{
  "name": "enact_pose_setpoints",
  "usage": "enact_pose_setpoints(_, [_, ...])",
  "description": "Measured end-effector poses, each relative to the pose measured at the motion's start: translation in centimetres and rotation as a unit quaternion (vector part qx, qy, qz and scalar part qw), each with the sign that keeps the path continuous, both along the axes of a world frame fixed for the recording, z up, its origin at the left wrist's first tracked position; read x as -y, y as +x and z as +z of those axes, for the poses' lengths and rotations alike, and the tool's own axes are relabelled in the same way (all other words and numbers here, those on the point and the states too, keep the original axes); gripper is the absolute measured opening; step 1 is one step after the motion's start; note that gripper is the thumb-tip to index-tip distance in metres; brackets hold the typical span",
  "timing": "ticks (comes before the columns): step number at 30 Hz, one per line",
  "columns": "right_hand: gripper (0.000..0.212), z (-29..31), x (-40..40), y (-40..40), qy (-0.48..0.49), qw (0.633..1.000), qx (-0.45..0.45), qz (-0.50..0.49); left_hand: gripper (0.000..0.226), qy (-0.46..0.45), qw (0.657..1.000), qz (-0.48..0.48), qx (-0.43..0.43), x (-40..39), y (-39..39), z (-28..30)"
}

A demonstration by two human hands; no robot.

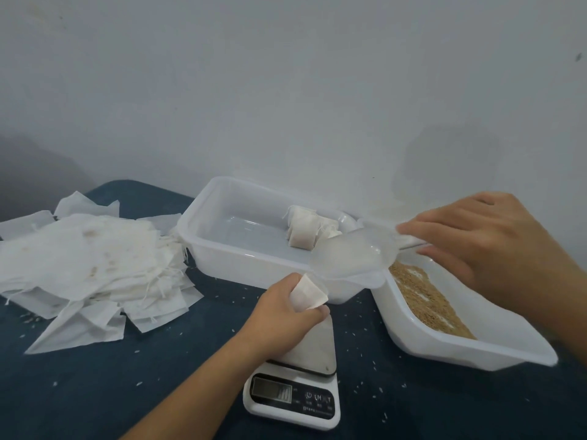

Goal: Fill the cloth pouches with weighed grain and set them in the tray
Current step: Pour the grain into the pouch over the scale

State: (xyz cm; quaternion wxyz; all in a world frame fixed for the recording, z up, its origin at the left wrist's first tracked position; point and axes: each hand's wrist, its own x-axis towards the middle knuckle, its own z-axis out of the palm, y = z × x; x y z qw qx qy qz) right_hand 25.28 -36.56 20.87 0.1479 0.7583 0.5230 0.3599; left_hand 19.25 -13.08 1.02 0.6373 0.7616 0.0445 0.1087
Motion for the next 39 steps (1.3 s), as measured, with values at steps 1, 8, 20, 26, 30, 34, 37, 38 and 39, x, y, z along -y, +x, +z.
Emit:
enact_pose_setpoints(1, [0.025, -0.1, 0.6, 0.5, 0.029, 0.999, -0.041, -0.017, 0.019, -0.013, 1.000, 0.000, -0.003, 0.0, 0.0, 0.0])
enact_pose_setpoints(8, [0.042, -2.0, 11.4, 9.7, 0.075, 0.881, -0.282, -0.372, 0.017, -0.232, 0.971, -0.041, -0.048, -0.3, 0.0, 1.0])
enact_pose_setpoints(20, [0.037, -8.3, 17.7, 13.9, -0.025, 0.782, -0.347, -0.517, 0.041, -0.659, 0.708, -0.241, -0.082, -1.2, -0.7, 2.1])
enact_pose_setpoints(26, [0.039, -10.7, 14.5, 13.6, 0.029, 0.777, -0.425, -0.463, 0.014, -0.626, 0.753, -0.176, -0.105, -1.1, -0.4, 1.8])
enact_pose_setpoints(30, [0.041, -11.9, 12.2, 13.4, 0.064, 0.788, -0.422, -0.444, 0.019, -0.583, 0.792, -0.123, -0.132, -0.8, -0.3, 1.5])
enact_pose_setpoints(34, [0.044, -13.1, 11.3, 13.5, 0.143, 0.773, -0.431, -0.442, 0.025, -0.542, 0.819, -0.101, -0.158, -0.7, -0.1, 1.3])
enact_pose_setpoints(37, [0.044, -13.8, 11.2, 13.5, 0.249, 0.746, -0.447, -0.427, 0.039, -0.526, 0.826, -0.096, -0.179, -0.6, -0.1, 1.3])
enact_pose_setpoints(38, [0.042, -13.9, 11.3, 13.4, 0.279, 0.736, -0.451, -0.420, 0.040, -0.521, 0.829, -0.094, -0.182, -0.6, -0.1, 1.3])
enact_pose_setpoints(39, [0.040, -13.9, 11.3, 13.2, 0.305, 0.730, -0.453, -0.412, 0.039, -0.515, 0.832, -0.095, -0.185, -0.5, -0.1, 1.2])
